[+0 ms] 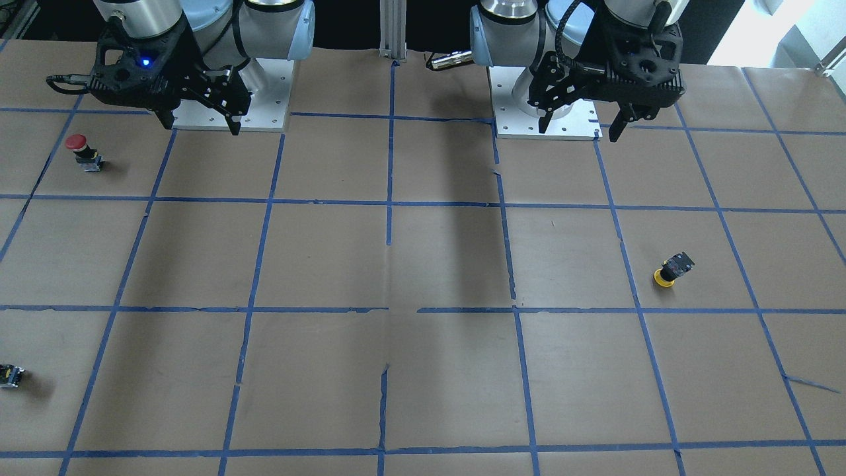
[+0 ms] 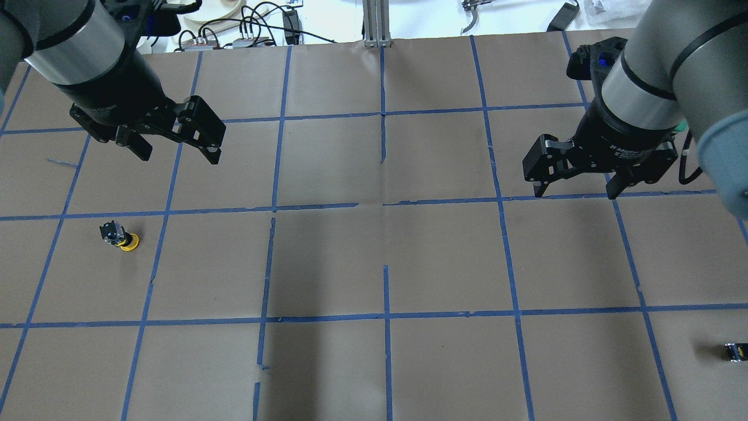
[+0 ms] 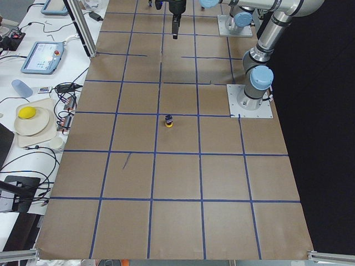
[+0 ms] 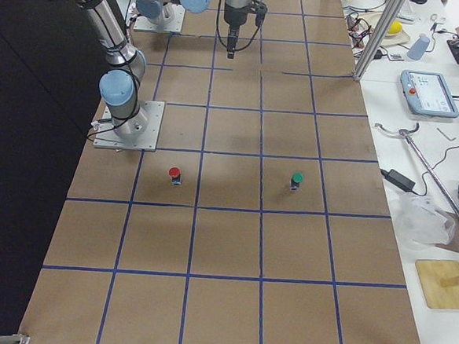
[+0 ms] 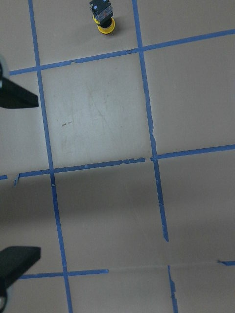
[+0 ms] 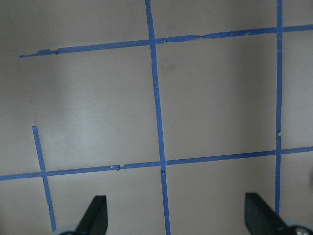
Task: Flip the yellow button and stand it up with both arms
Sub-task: 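Move the left gripper down toward the yellow button lying on the table, then close the left gripper on the black base of the yellow button, then lift the yellow button with the left gripper and carry it toward the right gripper, then hold the button out with the left gripper while the right gripper approaches its yellow cap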
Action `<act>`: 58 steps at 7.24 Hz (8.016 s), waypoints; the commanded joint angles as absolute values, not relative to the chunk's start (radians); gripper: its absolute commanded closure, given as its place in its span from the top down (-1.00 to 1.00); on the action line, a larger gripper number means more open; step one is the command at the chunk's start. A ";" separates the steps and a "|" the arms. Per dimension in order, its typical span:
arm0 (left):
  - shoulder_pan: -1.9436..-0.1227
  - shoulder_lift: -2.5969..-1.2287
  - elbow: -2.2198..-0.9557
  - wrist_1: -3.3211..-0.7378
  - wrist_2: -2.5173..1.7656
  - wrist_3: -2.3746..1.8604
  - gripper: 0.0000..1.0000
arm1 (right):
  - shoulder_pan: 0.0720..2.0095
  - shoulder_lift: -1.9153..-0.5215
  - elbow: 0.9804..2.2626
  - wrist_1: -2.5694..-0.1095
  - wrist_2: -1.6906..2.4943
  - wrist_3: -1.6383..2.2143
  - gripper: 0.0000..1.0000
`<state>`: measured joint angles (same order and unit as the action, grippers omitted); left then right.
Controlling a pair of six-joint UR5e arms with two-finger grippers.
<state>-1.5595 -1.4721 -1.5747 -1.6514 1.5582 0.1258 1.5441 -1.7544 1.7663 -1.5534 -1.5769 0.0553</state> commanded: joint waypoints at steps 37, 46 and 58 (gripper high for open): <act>-1.127 -1.726 -2.023 -1.338 0.788 0.408 -0.59 | 1.534 -1.778 1.827 -1.548 -1.566 0.173 1.00; -1.517 -1.687 -2.117 -1.322 -0.185 0.360 -0.59 | 1.379 -1.773 1.737 -1.522 -1.320 0.186 1.00; -1.615 -1.724 -2.092 -1.316 -0.314 0.357 -0.59 | 1.358 -1.723 1.795 -1.516 -0.568 0.493 1.00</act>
<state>-1.6132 -1.7224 -2.0939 -1.3161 -0.3131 0.3574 1.3561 -1.7211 1.8012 -1.5136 -0.5947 0.4212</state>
